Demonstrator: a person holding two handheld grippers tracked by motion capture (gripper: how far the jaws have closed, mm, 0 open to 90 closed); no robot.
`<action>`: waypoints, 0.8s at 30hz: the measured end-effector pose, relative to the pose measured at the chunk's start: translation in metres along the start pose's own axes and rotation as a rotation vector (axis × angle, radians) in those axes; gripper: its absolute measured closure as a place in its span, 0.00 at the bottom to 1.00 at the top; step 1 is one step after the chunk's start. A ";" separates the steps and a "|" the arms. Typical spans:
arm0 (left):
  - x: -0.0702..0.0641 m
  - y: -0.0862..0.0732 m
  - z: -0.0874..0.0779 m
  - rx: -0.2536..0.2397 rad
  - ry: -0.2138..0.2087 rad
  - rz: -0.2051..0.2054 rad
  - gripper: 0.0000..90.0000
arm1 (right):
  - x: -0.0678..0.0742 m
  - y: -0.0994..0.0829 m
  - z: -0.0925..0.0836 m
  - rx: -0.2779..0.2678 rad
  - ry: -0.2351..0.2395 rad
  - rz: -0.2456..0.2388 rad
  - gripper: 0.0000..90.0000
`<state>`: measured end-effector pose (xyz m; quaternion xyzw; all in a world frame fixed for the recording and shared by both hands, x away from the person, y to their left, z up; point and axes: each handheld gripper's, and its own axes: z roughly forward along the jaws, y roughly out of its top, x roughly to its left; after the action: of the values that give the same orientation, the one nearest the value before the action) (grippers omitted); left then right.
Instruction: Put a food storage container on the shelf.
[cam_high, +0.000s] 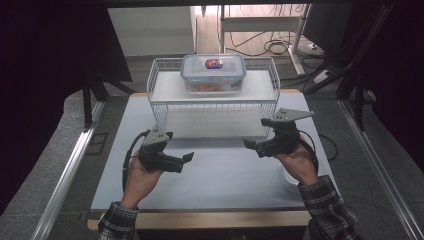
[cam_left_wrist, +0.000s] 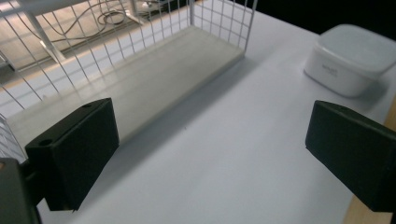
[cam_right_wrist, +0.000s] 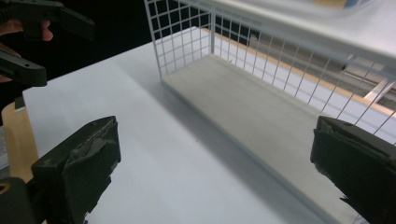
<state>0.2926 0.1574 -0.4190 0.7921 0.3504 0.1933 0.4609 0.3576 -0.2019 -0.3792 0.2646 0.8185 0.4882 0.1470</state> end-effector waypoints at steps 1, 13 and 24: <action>0.000 0.000 0.000 0.000 0.000 0.000 0.03 | 0.000 0.000 0.000 0.000 0.000 0.000 0.02; -0.013 -0.043 -0.007 -0.033 0.001 -0.036 0.03 | 0.017 -0.039 -0.009 0.003 0.011 0.003 0.02; -0.021 -0.084 -0.008 -0.015 0.062 -0.038 0.03 | 0.030 -0.076 -0.012 0.002 -0.002 -0.006 0.03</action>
<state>0.2412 0.1744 -0.4870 0.7756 0.3778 0.2115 0.4593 0.3051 -0.2218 -0.4393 0.2630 0.8197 0.4866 0.1487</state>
